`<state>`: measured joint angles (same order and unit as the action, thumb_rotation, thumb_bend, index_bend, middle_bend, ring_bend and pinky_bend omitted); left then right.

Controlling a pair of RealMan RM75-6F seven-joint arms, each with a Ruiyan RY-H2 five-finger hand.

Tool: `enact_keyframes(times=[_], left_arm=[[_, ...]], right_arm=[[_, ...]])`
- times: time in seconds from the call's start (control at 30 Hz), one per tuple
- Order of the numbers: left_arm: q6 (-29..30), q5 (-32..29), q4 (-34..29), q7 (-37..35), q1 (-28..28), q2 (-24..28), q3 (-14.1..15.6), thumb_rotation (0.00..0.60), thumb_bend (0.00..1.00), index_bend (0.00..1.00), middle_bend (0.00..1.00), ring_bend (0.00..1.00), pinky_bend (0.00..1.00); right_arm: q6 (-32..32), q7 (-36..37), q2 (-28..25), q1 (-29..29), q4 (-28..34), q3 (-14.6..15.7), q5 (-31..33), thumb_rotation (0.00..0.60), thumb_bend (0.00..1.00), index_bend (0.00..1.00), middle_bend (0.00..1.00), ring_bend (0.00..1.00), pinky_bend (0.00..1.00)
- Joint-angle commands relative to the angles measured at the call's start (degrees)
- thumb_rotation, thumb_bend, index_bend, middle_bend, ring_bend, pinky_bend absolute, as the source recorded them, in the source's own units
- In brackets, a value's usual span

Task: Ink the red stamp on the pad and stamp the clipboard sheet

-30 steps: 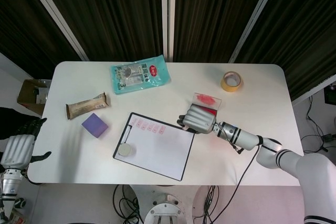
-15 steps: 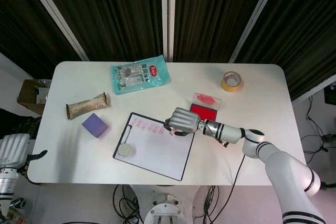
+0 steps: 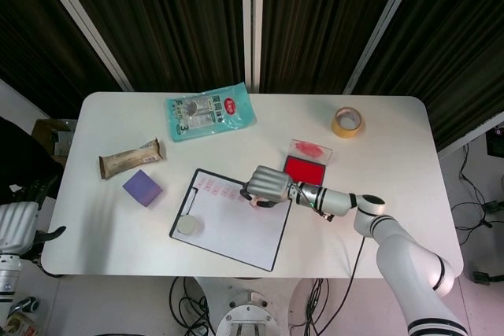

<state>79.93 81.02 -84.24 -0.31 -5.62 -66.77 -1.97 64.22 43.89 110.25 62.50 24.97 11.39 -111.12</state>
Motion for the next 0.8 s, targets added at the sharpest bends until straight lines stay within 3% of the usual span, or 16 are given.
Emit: enact_keyframes(times=[0.03, 0.8], left_arm=[[0.1, 0.0, 0.1, -0.2, 0.1, 0.1, 0.0, 0.6, 0.0, 0.11, 0.14, 0.12, 0.24], [-0.8, -0.5, 1.8, -1.7, -0.3, 0.0, -0.4, 0.6, 0.0, 0.11, 0.14, 0.12, 0.24]], right_arm=[[-0.3, 1.0, 1.3, 0.4, -1.9, 0.4, 0.4, 0.6, 0.45, 1.0, 0.81, 0.92, 1.0], [-2.1, 4.2, 4.4, 1.1, -7.5, 3.0, 1.8, 0.6, 0.45, 1.0, 0.81, 0.92, 1.0]])
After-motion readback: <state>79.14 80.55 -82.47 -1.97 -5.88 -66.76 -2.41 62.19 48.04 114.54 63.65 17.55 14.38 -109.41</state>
